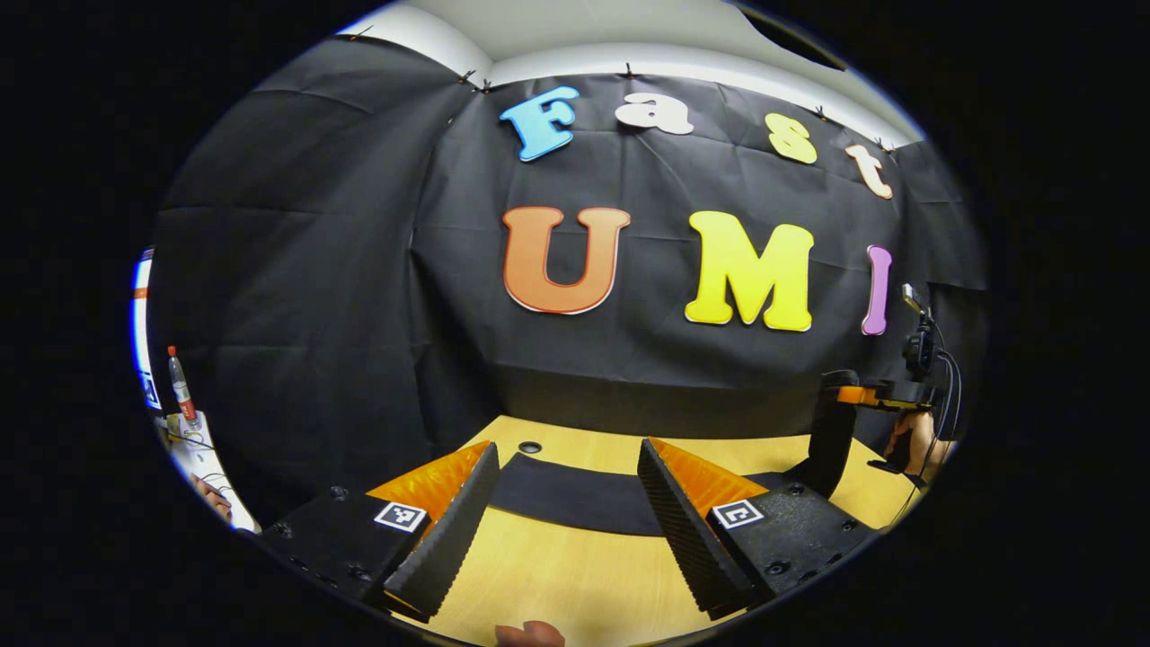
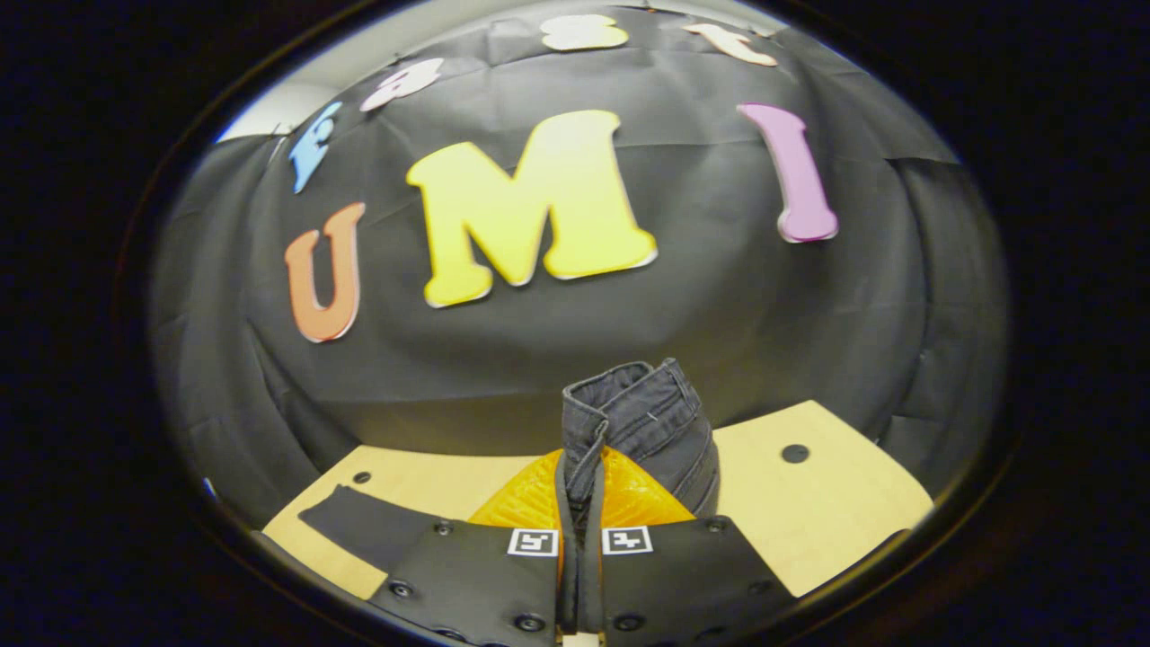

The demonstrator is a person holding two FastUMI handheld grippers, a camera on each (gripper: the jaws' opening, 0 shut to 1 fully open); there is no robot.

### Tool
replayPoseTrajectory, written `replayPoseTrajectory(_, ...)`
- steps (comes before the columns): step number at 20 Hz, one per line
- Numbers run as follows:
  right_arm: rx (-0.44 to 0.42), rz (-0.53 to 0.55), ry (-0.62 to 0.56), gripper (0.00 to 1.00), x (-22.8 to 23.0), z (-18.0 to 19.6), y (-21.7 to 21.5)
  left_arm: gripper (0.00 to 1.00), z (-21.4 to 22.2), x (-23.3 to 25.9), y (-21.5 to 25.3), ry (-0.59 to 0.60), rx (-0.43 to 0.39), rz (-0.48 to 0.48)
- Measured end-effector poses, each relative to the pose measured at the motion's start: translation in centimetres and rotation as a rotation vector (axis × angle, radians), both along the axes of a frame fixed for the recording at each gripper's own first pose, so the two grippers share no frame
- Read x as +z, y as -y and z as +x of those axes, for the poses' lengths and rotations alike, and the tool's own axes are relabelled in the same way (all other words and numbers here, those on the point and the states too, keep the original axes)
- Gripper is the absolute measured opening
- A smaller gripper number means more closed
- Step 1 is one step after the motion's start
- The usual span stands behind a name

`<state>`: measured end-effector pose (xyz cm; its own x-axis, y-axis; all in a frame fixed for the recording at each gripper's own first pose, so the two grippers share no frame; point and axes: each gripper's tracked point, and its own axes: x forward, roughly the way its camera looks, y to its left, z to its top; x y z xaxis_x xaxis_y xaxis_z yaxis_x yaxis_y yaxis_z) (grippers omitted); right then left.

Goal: Grasp the waist and the cuffs of the jeans and fold them to make the two legs overlap; first hold the waist and fold one-third of the jeans toward the cuffs, then hold the cuffs and fold the remaining one-third in the same direction to finish folding.

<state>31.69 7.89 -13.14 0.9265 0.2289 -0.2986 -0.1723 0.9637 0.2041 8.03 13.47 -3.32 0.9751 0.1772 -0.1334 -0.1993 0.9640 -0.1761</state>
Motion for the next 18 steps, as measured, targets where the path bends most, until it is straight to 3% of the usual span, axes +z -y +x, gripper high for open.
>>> replayPoseTrajectory(3,0.078,0.001,-0.032,0.04,-2.2,-0.6,-6.7,0.98,-0.6,-0.4,-2.6,-0.005,0.037,-0.008)
replayPoseTrajectory(7,0.146,-0.031,-0.086,0.03,-7.2,-2.2,-12.5,0.96,-1.3,-1.1,-4.8,-0.012,0.073,-0.009)
replayPoseTrajectory(17,0.208,-0.125,-0.196,0.0,-18.2,-6.2,-17.9,0.96,-2.2,-2.2,-5.9,-0.012,0.095,-0.044)
replayPoseTrajectory(18,0.207,-0.123,-0.201,0.07,-19.0,-6.5,-18.0,0.97,-2.3,-2.2,-5.7,-0.009,0.094,-0.049)
